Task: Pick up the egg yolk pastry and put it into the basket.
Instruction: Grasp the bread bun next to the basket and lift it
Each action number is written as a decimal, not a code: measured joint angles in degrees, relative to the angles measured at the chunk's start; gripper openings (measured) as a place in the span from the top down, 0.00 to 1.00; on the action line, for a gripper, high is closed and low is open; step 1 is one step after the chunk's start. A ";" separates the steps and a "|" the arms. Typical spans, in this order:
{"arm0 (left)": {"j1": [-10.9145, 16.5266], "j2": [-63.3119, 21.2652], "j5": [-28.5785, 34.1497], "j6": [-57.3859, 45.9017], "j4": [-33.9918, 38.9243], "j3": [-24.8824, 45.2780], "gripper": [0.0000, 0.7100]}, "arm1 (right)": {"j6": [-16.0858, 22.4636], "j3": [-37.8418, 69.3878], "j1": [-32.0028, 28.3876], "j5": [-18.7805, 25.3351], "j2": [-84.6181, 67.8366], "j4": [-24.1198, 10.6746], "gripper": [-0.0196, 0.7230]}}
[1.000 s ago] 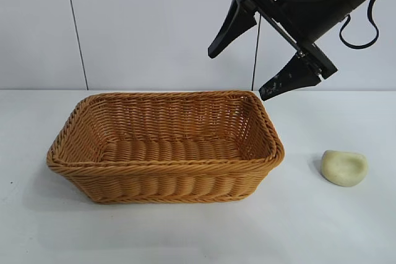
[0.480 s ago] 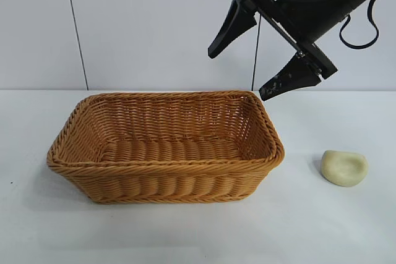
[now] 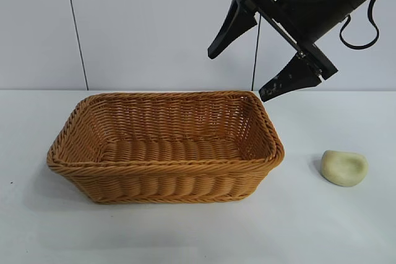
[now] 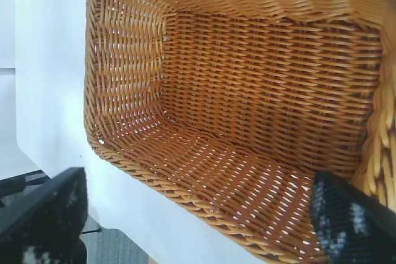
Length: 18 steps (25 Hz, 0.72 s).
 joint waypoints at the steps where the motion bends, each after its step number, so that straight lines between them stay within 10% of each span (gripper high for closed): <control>1: 0.00 -1.18 0.00 0.00 0.00 0.00 0.02 | 0.00 -0.08 0.00 0.16 0.00 0.00 0.04; 11: 0.00 -11.83 0.17 -0.05 0.00 0.00 0.02 | 0.56 -8.73 0.00 5.80 0.00 -5.27 0.04; 18: 0.00 -11.83 0.17 -0.05 -0.05 0.00 0.02 | 10.16 -15.79 0.00 11.70 0.00 -28.58 0.04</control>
